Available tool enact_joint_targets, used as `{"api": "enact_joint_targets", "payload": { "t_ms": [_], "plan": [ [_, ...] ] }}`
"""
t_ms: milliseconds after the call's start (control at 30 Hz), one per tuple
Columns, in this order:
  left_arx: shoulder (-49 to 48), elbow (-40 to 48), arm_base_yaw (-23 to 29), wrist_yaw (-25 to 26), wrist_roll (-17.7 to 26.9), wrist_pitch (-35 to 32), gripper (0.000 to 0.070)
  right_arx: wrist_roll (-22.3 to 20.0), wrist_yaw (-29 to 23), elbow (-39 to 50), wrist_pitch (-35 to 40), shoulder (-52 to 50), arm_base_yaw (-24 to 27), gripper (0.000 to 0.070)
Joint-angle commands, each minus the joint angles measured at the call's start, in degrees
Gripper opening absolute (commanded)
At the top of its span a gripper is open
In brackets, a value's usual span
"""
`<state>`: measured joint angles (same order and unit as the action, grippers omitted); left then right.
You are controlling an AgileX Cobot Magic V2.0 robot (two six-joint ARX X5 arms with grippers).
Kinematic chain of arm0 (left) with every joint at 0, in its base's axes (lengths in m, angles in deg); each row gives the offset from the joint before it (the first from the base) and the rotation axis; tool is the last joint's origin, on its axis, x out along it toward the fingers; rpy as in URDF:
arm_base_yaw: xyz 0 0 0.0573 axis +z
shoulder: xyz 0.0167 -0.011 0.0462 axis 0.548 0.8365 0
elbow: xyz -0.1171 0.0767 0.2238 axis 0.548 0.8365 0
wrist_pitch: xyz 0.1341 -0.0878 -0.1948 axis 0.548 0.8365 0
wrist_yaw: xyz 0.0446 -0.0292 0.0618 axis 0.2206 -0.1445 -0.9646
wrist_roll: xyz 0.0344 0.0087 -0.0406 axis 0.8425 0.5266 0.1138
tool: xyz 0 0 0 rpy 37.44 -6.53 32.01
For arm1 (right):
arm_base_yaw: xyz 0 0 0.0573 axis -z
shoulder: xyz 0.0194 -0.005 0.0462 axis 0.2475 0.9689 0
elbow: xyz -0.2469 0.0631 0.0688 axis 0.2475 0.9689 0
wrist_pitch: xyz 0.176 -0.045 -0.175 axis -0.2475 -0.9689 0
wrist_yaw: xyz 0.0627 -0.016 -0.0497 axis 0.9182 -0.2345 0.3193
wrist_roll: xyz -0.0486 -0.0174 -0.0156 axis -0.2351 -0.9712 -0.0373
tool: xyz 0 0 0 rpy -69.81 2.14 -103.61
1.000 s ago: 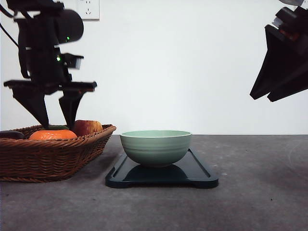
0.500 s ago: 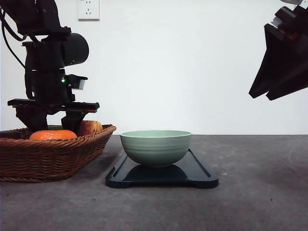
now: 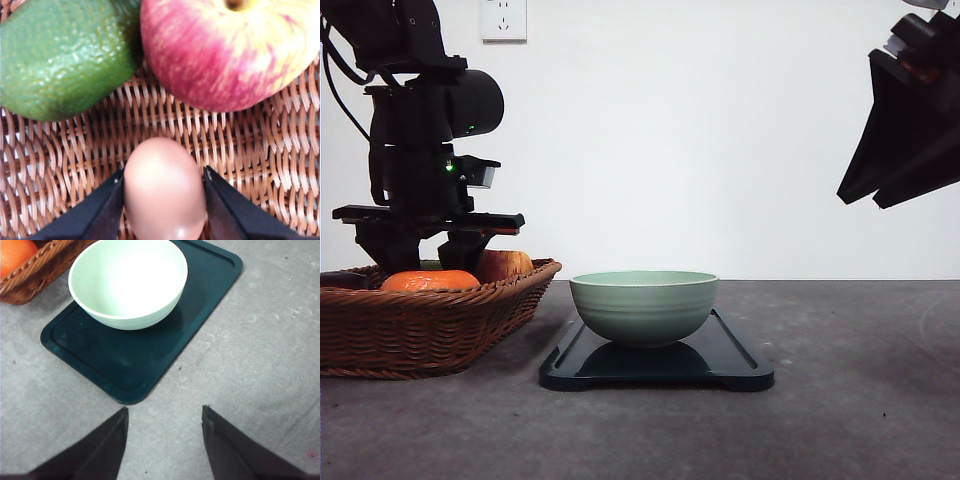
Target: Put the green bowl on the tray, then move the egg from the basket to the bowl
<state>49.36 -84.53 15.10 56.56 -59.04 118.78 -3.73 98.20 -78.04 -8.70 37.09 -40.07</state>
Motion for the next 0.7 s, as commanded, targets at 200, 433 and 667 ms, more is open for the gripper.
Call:
{"api": "enact_joint_targets", "payload": {
  "t_ms": [200, 433, 667],
  "plan": [
    [-0.7, -1.3, -0.1, -0.3, -0.5, 0.7, 0.0188, -0.5, -0.1, -0.1, 0.6, 0.5, -0.3, 0.0287],
    [-8.4, -1.3, -0.2, -0.3, -0.2, 2.2, 0.0188, -0.5, 0.0, -0.1, 0.6, 0.5, -0.3, 0.0287],
    [-16.9, -1.3, -2.3, 4.8, 0.2, 0.8, 0.0188, -0.4, 0.0, -0.1, 0.9, 0.5, -0.3, 0.0287]
  ]
}}
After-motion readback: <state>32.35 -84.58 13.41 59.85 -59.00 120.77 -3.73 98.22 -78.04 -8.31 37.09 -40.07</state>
